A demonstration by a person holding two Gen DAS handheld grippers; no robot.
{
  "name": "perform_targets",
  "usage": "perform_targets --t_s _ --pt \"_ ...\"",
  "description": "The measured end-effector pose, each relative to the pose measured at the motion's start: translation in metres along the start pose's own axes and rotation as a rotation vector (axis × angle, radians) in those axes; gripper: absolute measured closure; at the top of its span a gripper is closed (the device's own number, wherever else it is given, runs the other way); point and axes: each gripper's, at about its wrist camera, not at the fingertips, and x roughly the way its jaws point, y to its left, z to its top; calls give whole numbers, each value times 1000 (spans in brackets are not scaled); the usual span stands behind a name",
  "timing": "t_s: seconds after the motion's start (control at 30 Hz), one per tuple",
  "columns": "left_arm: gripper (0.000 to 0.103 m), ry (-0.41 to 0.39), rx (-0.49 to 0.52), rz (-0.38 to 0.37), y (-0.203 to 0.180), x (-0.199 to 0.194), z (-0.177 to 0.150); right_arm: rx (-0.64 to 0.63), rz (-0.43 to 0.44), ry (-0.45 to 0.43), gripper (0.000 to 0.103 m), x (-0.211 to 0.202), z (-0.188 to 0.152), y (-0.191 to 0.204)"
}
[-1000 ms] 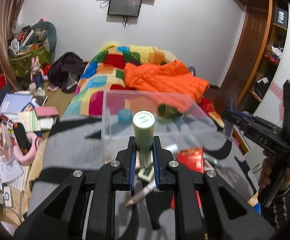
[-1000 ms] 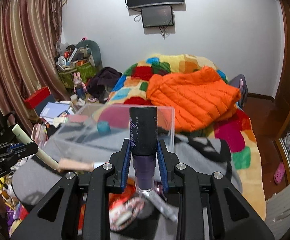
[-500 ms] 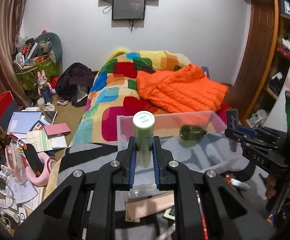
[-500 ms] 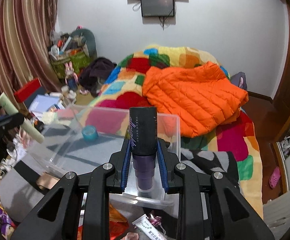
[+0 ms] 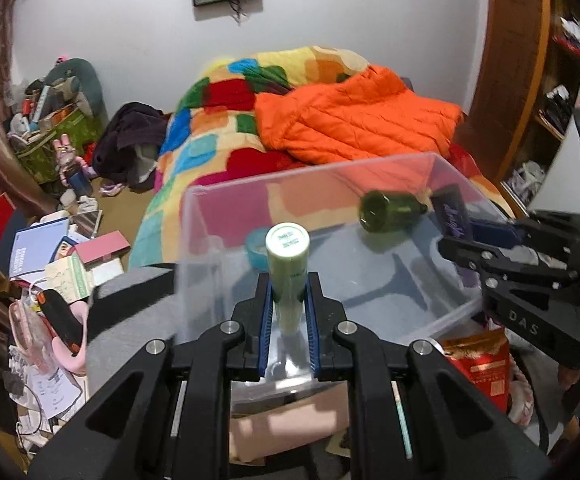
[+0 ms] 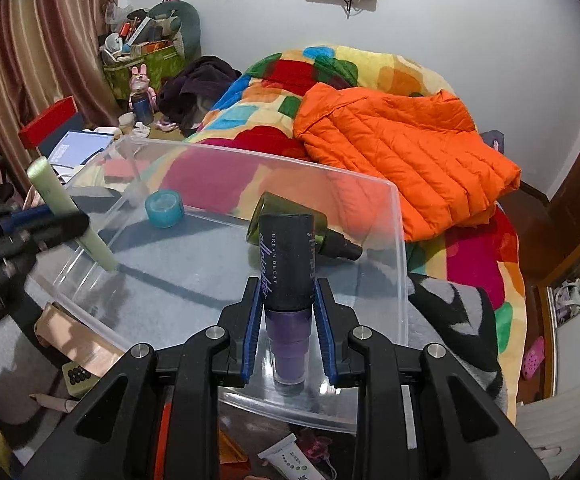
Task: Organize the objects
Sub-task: 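Lift both items over the clear box and open both tools to release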
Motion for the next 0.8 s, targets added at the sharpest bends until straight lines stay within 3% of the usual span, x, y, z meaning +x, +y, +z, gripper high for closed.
perform_targets --t_s 0.1,0.17,0.23,0.3,0.5,0.8 --pt "87 5 13 -24 -7 0 -1 9 13 9 80 0 0 0" --pt "81 7 19 -37 -9 -3 -1 11 12 8 80 -1 -1 -1" --pt "67 2 20 -51 -10 -8 -2 13 17 9 79 -3 -1 -1" --pt "59 -7 18 -60 -10 -14 -4 19 26 1 79 -8 -1 -2" --pt "45 -51 13 -75 -7 -39 -7 34 38 -57 73 -36 -2 -7" --pt "39 -24 -14 -113 5 -62 -41 83 43 -149 58 -86 -26 -26"
